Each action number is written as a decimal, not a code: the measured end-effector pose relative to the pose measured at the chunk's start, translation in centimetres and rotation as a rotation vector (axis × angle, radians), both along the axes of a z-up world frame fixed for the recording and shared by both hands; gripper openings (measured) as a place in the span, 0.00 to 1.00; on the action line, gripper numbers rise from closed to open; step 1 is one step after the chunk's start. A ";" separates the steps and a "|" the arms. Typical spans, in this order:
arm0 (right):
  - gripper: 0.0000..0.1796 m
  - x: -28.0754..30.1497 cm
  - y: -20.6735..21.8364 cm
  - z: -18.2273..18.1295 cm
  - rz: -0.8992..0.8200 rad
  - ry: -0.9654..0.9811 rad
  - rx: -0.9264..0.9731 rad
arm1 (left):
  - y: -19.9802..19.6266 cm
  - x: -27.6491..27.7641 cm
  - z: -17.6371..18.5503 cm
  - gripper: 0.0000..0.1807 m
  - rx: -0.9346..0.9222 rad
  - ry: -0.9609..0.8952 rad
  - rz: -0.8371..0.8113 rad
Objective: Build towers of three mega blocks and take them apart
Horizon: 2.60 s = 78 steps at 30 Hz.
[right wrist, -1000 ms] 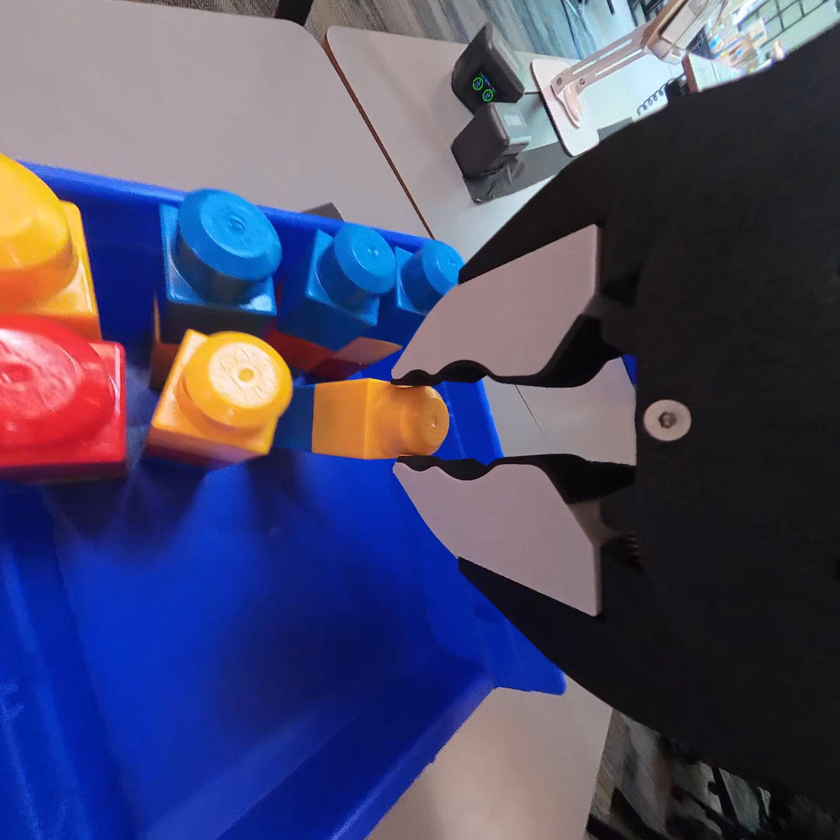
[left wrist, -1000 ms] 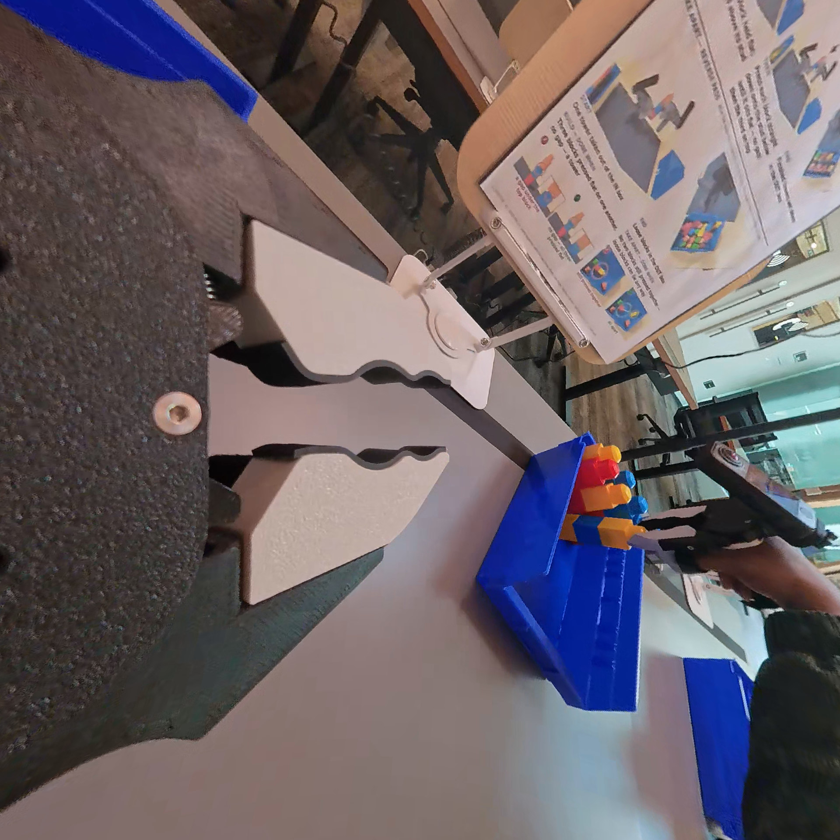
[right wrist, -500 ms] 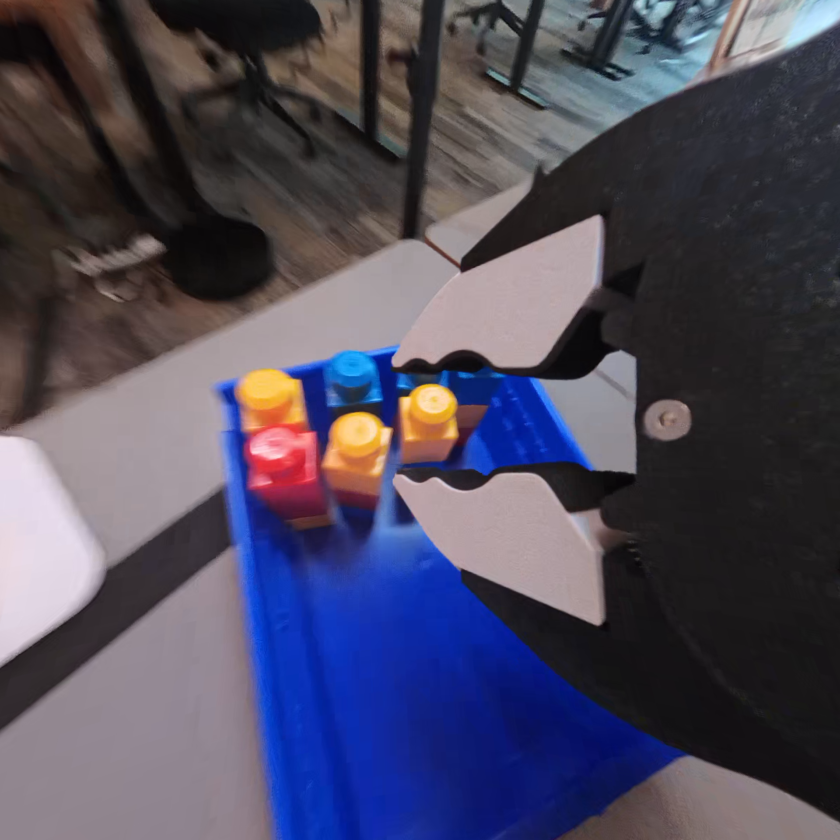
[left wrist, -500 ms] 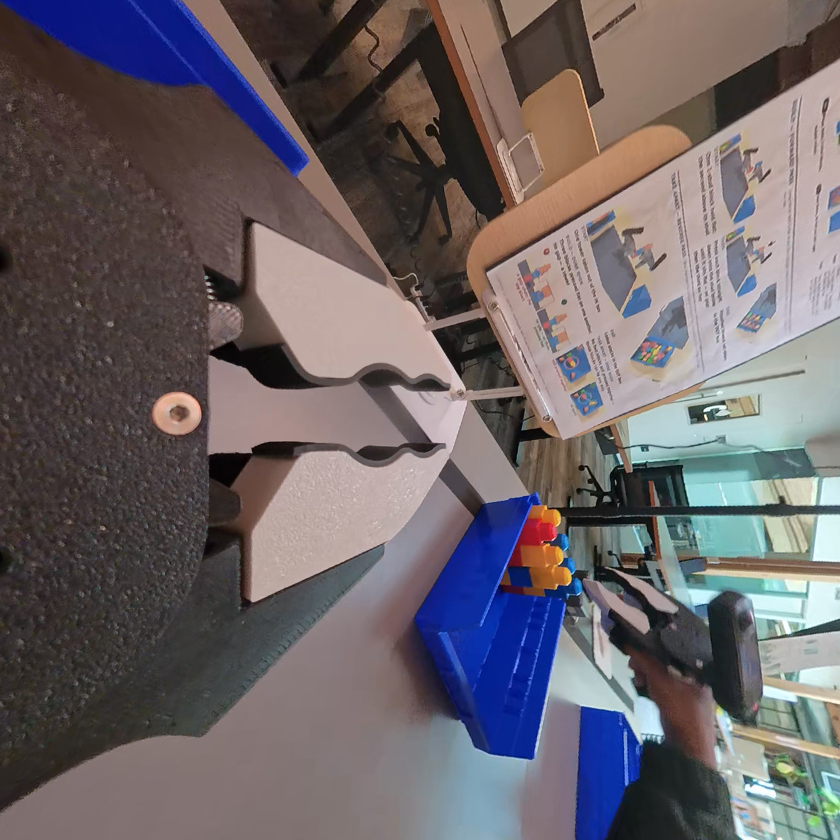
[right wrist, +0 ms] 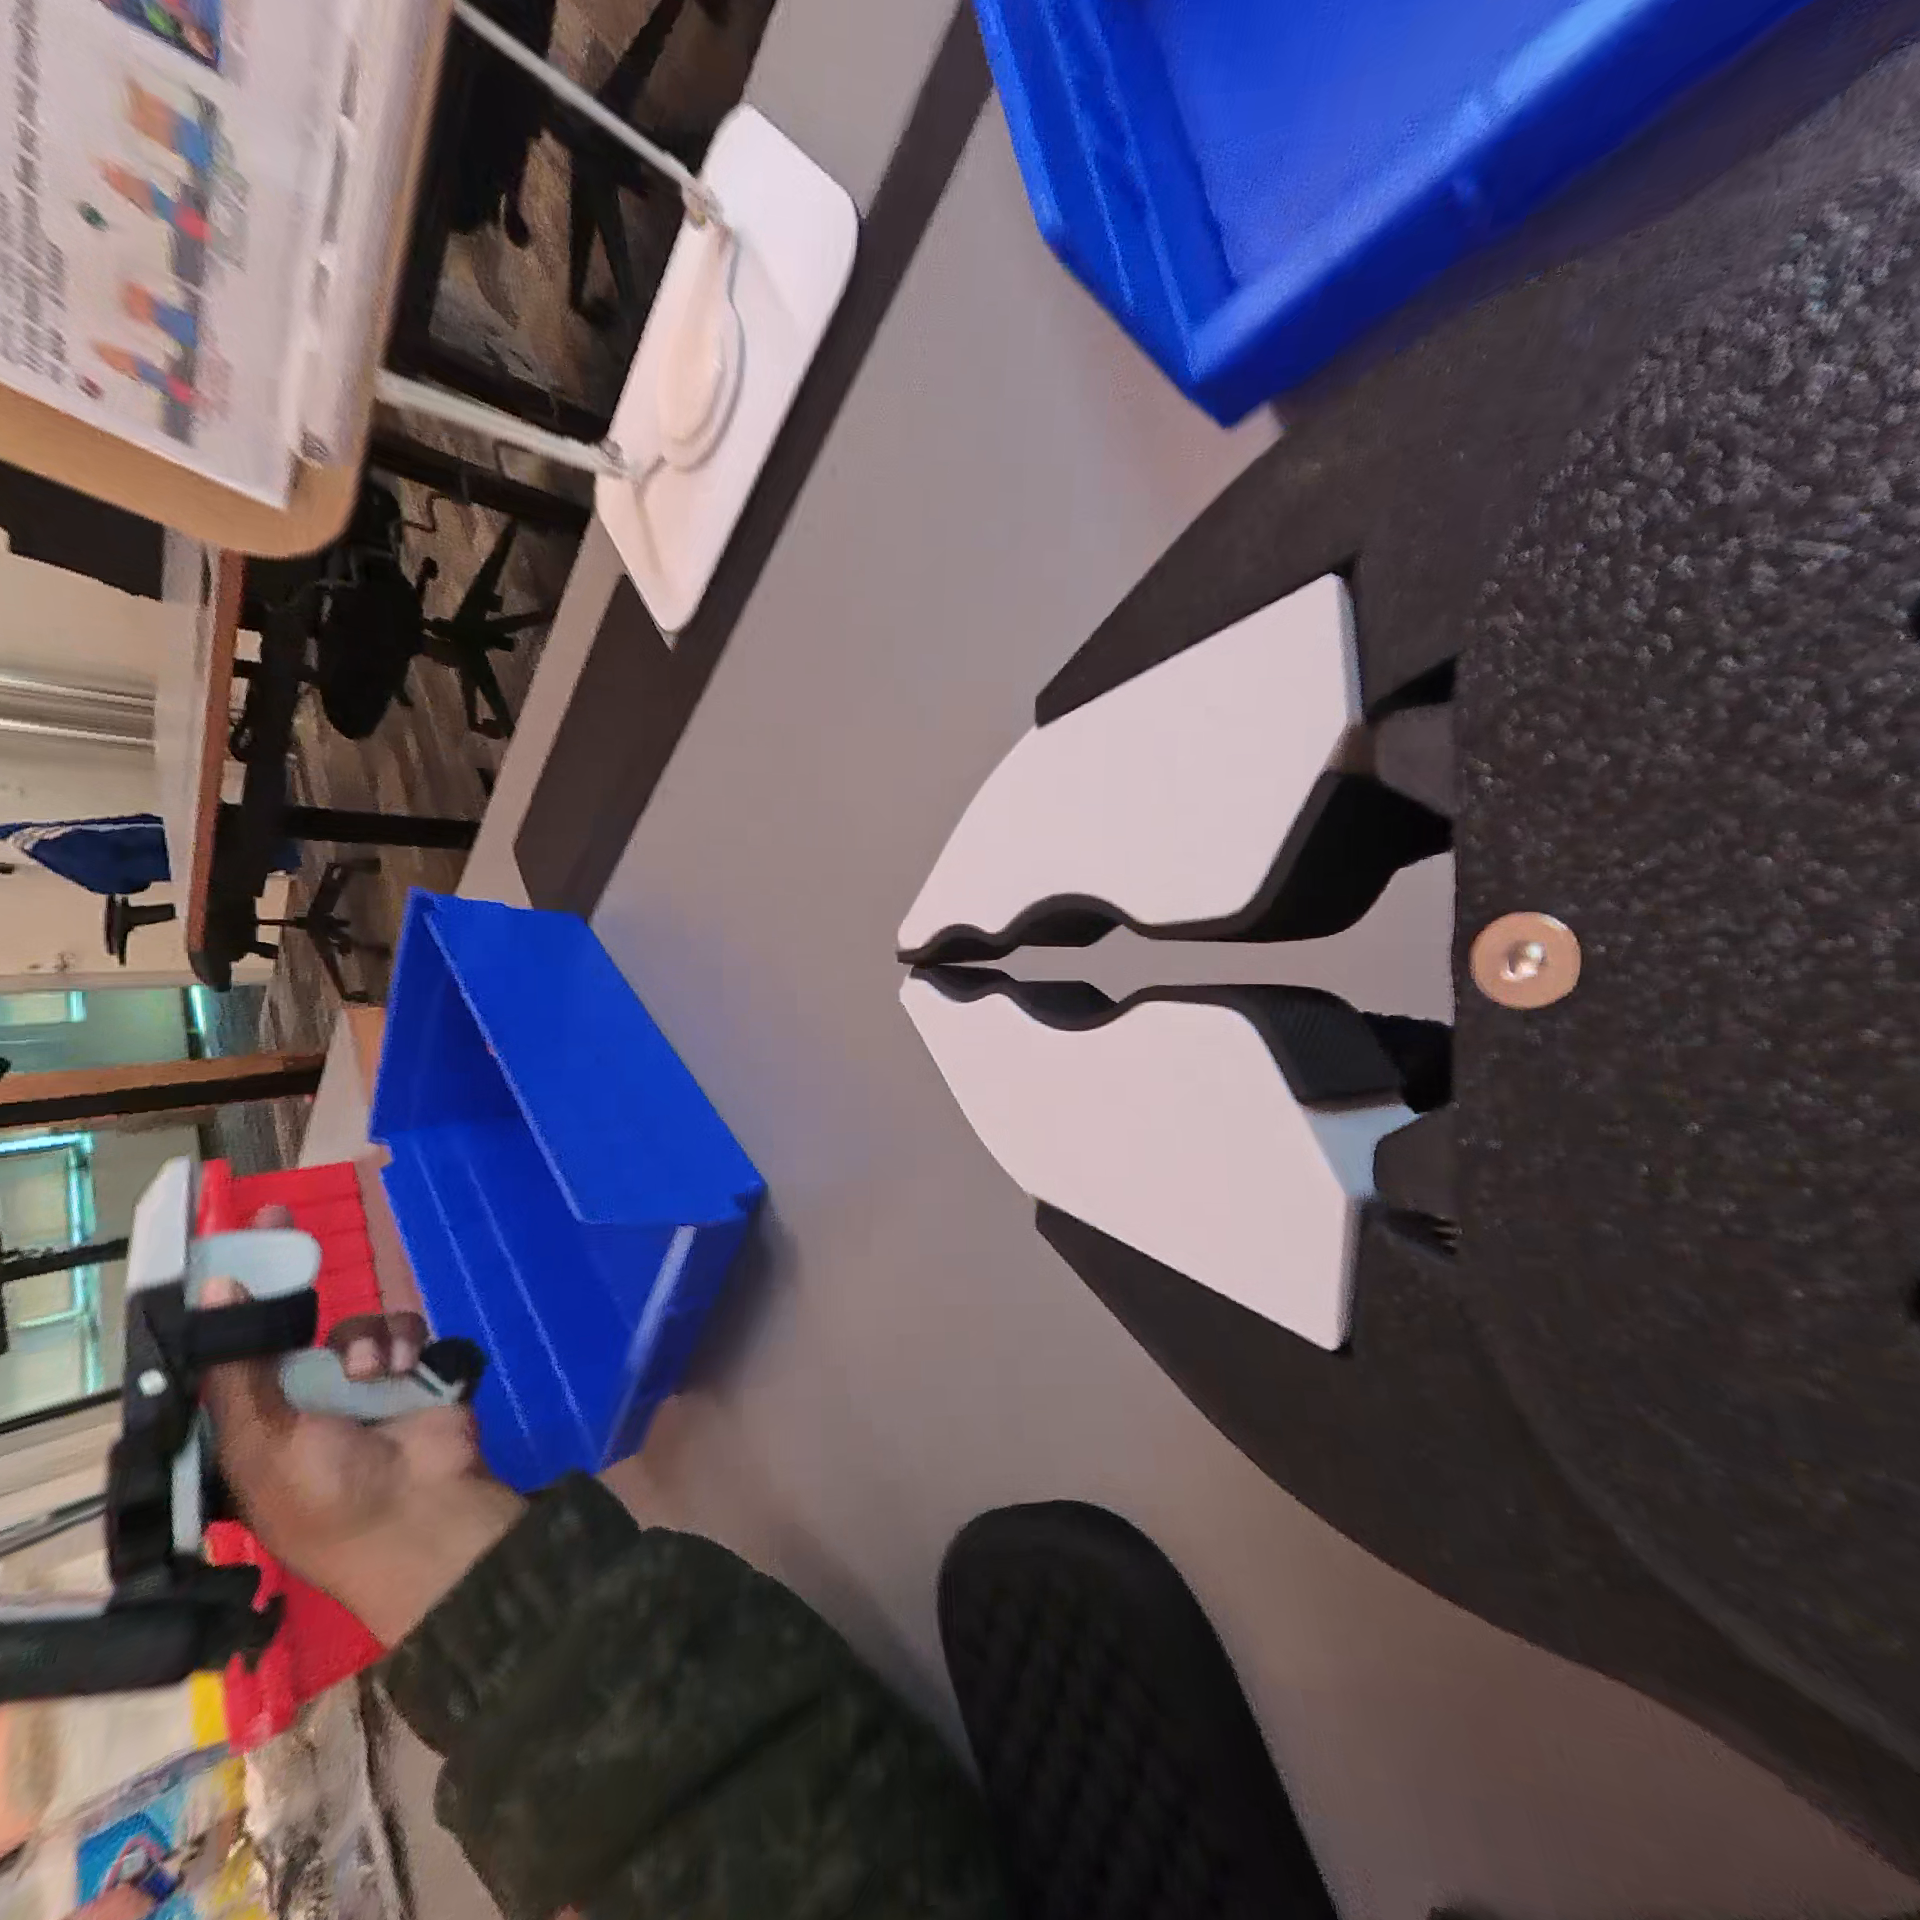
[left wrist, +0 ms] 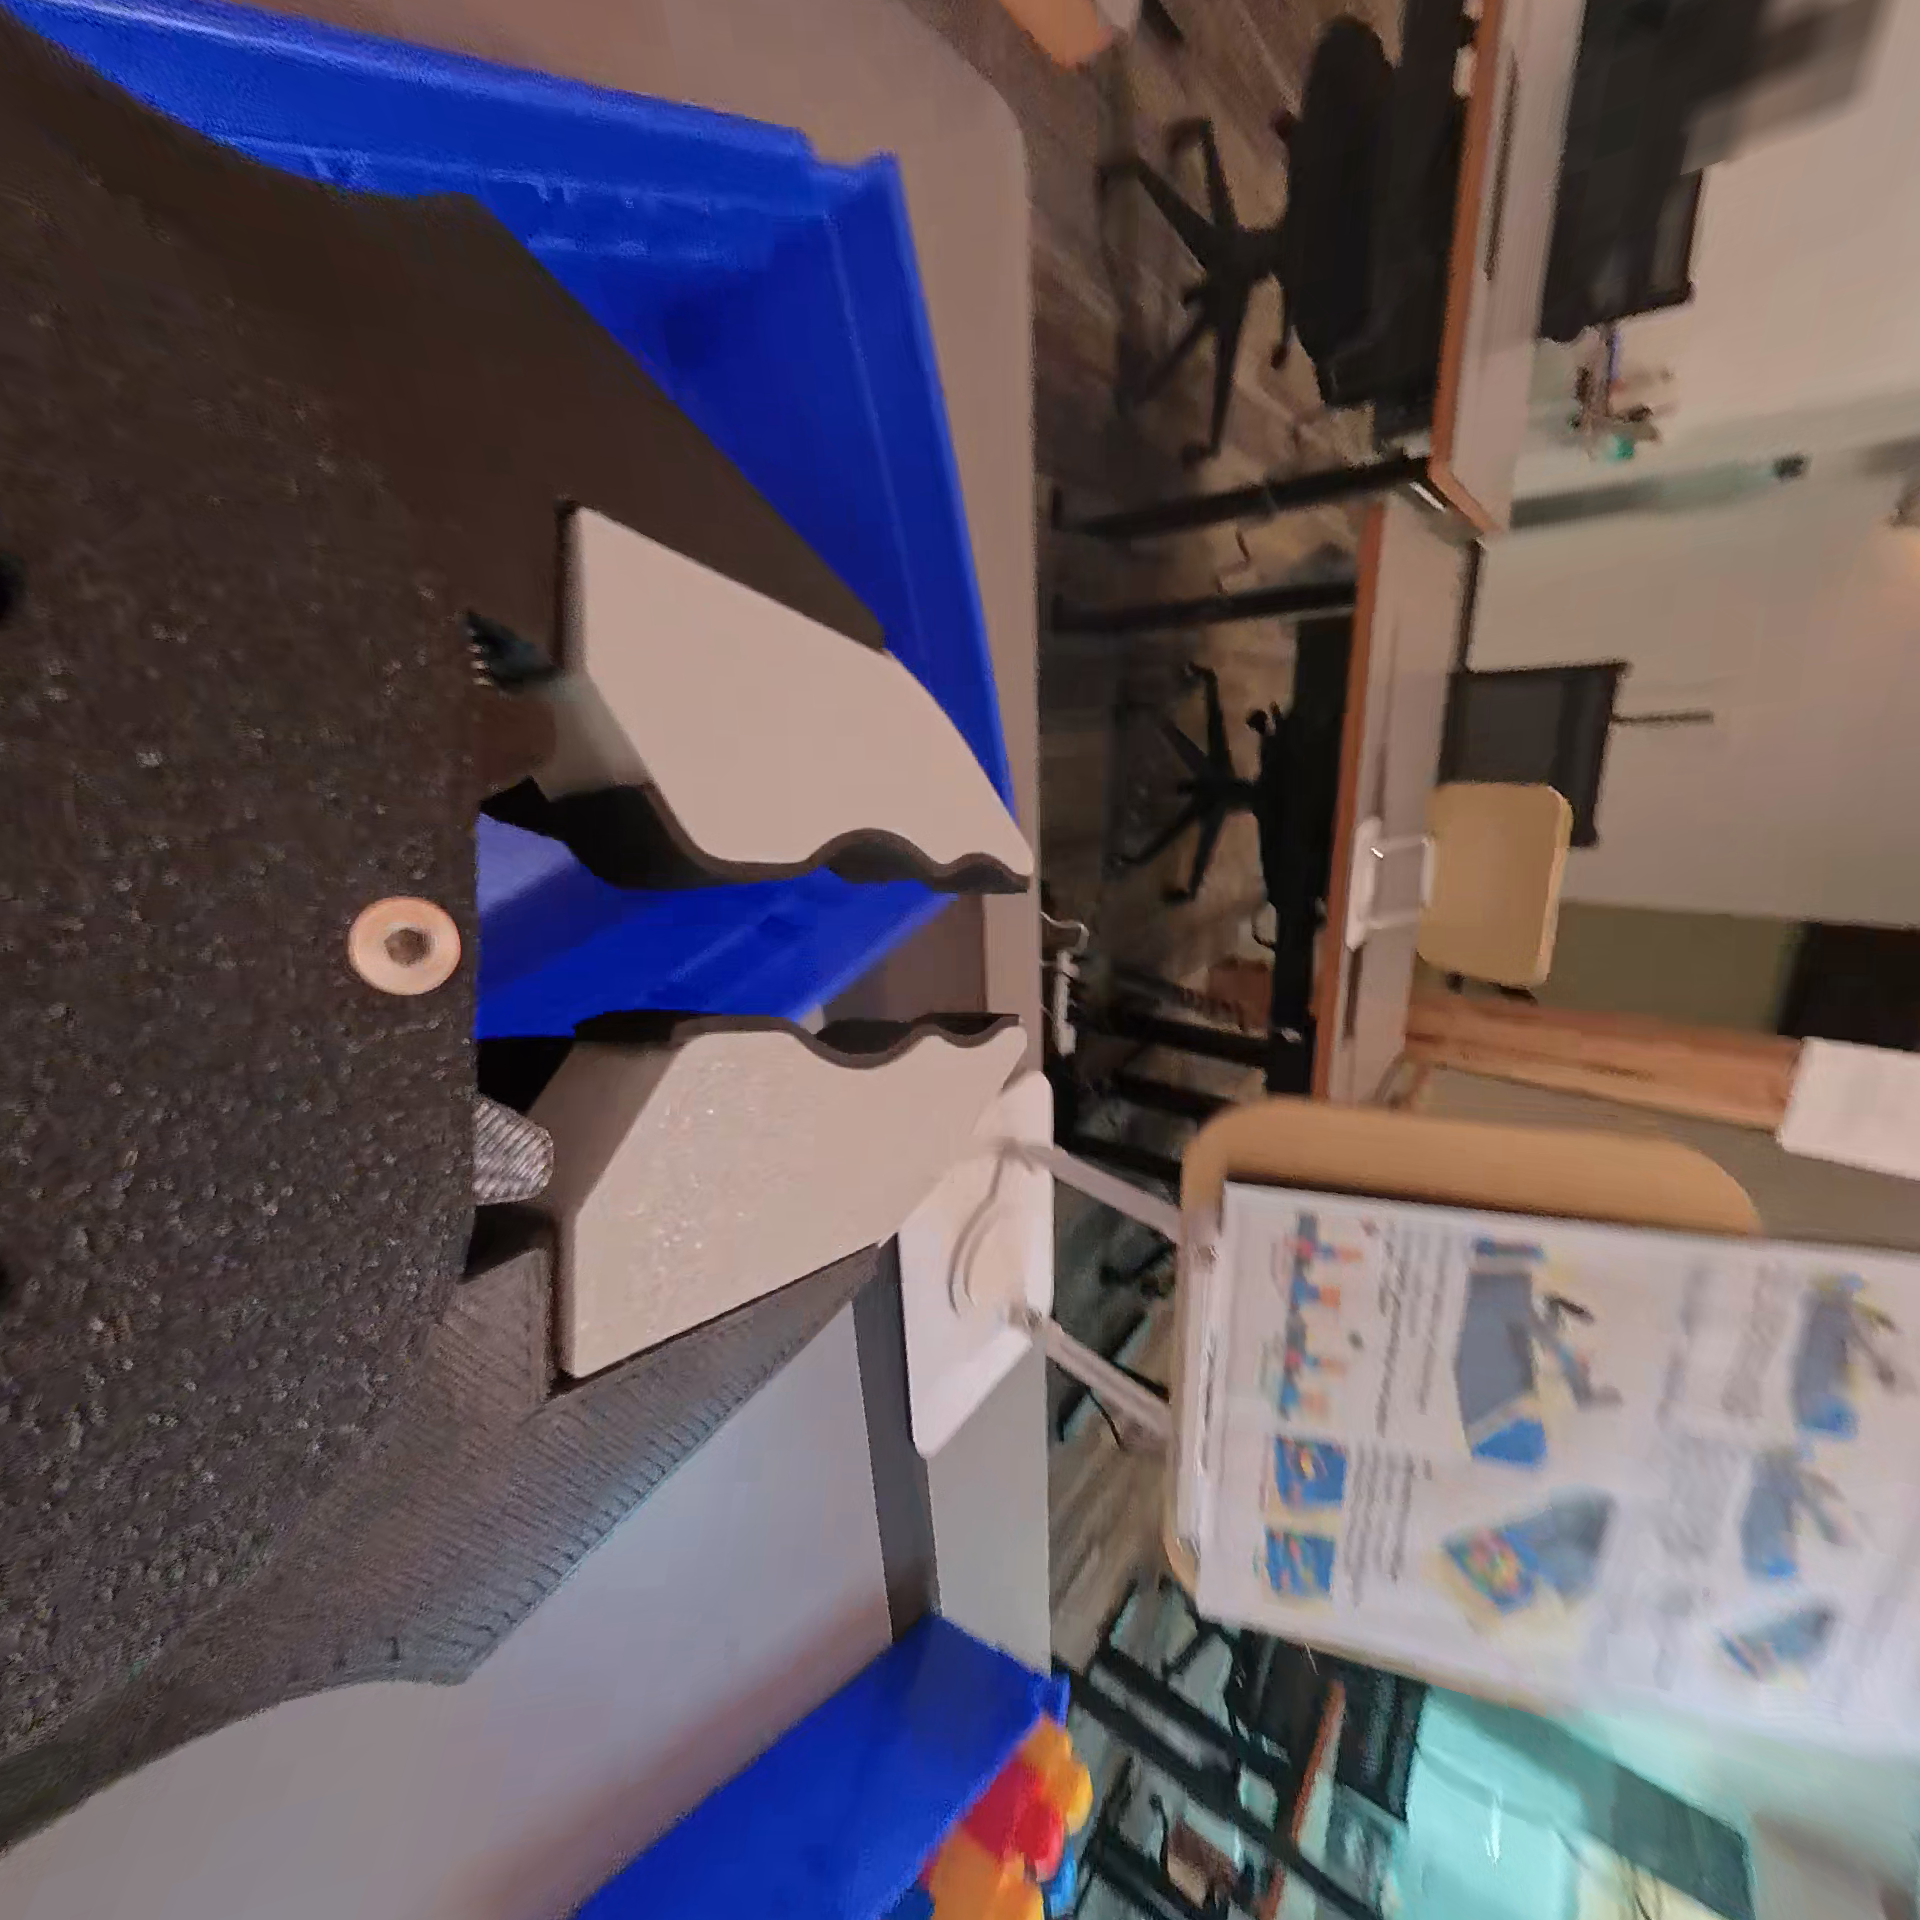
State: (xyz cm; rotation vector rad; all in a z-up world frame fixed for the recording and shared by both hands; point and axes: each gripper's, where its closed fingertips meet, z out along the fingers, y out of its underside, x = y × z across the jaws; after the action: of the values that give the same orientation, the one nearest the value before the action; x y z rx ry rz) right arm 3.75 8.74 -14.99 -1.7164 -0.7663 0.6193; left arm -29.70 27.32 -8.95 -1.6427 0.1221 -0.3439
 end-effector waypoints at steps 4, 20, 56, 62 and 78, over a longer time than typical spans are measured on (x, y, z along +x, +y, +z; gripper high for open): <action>0.00 -0.6 -0.5 -2.2 0.013 -0.009 0.068 | 2.9 -1.8 -5.2 0.19 -0.136 -0.032 0.079; 0.02 -0.3 -0.3 -4.0 0.048 0.056 0.011 | 8.6 -1.5 -15.9 0.16 -0.564 0.451 0.155; 0.06 2.6 1.2 -3.8 -0.084 0.019 0.094 | -20.2 30.2 -13.4 0.23 -0.152 0.575 -1.422; 0.09 3.7 1.6 -2.5 -0.165 0.051 0.147 | -5.7 19.1 0.2 0.19 0.167 0.225 -0.606; 0.10 3.9 2.3 -3.1 -0.191 0.030 0.142 | 9.5 -6.2 -18.8 0.27 -0.680 0.321 0.230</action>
State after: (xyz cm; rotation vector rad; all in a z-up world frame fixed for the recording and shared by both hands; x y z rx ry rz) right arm 7.62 11.03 -18.13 -1.6232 -0.6022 0.4479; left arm -35.92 36.81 -27.71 -2.3534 0.0566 0.0765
